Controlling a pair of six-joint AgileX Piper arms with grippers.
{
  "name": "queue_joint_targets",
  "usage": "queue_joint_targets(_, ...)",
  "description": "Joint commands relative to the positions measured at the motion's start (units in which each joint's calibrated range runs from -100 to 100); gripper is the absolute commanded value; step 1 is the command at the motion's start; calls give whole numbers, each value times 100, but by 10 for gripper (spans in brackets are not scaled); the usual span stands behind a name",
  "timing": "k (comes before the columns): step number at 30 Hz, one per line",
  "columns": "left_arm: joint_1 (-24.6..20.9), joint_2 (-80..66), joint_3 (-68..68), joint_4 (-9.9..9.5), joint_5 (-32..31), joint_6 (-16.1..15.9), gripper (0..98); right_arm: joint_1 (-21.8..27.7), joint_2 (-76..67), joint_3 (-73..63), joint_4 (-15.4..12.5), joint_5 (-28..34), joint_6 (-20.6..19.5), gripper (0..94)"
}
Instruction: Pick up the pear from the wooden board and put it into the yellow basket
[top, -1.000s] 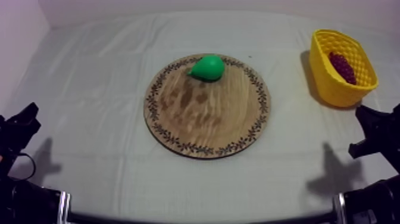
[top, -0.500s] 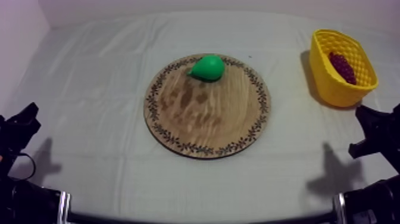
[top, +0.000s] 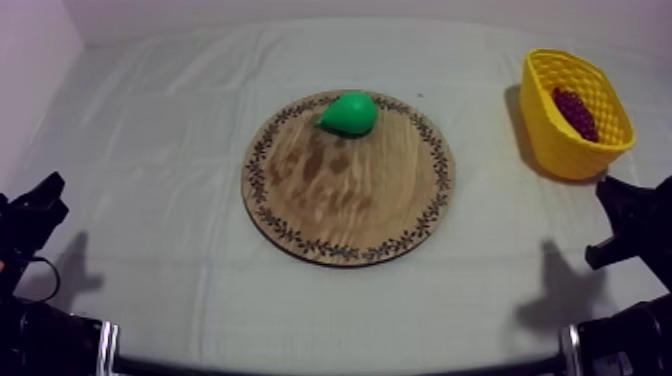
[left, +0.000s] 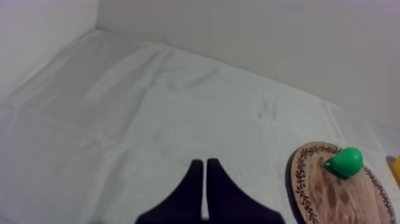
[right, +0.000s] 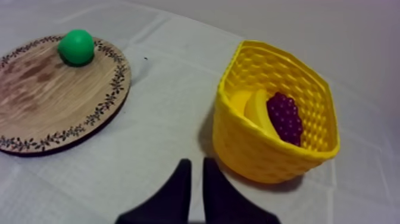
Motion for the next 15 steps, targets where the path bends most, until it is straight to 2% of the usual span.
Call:
queue_joint_targets(1,0,0,0,-1,-1,-1,1,-1,-2,3,9,-4,17,73)
queue_joint_targets(4,0,0,0,-1,-1,2,1,5,-2,4,8,-25,-34,48)
queue_joint_targets(15,0,0,0,-1,-1,4,1,7,375,-534,-125,-465,287,8)
